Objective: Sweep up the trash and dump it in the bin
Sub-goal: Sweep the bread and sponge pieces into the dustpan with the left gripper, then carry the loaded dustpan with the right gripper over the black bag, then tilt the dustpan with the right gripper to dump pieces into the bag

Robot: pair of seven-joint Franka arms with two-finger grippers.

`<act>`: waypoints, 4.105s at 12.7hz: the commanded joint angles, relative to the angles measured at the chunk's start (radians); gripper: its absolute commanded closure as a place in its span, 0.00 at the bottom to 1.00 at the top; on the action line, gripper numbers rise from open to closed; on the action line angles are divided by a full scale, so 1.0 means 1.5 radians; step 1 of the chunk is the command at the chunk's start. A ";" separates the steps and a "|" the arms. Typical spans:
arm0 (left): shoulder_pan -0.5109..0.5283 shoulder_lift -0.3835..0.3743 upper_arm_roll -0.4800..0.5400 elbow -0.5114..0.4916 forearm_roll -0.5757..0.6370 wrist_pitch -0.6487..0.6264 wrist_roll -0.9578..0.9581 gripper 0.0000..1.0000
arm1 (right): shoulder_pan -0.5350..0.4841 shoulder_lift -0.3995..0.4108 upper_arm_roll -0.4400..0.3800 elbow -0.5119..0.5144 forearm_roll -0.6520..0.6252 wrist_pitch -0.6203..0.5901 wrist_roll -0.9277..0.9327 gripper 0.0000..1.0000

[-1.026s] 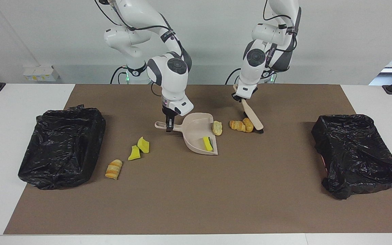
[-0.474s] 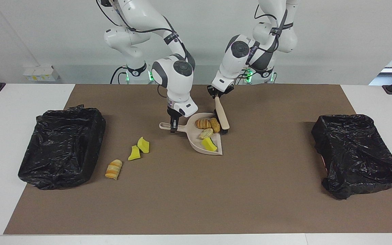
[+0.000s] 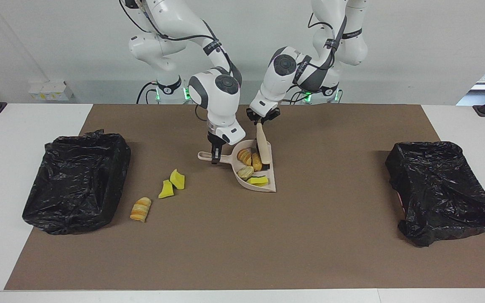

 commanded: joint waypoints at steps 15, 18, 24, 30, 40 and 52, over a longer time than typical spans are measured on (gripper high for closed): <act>-0.060 -0.180 -0.141 -0.160 0.063 -0.044 -0.153 1.00 | -0.222 -0.055 -0.006 0.152 0.038 -0.218 -0.393 1.00; -0.096 -0.165 -0.142 -0.186 0.063 0.033 -0.201 1.00 | -0.305 -0.088 -0.011 0.152 0.036 -0.234 -0.501 1.00; -0.096 -0.133 -0.143 -0.184 0.063 0.069 -0.202 1.00 | -0.446 -0.091 -0.076 0.186 0.024 -0.218 -0.730 1.00; -0.095 -0.131 -0.143 -0.183 0.059 0.068 -0.205 1.00 | -0.506 -0.089 -0.120 0.190 -0.110 -0.069 -0.749 1.00; -0.092 -0.128 -0.142 -0.183 0.055 0.066 -0.202 0.75 | -0.463 -0.067 -0.113 0.235 -0.413 -0.137 -0.455 1.00; -0.045 -0.109 -0.138 -0.152 0.062 0.033 -0.174 0.19 | -0.444 -0.129 -0.114 0.185 -0.527 -0.073 -0.422 1.00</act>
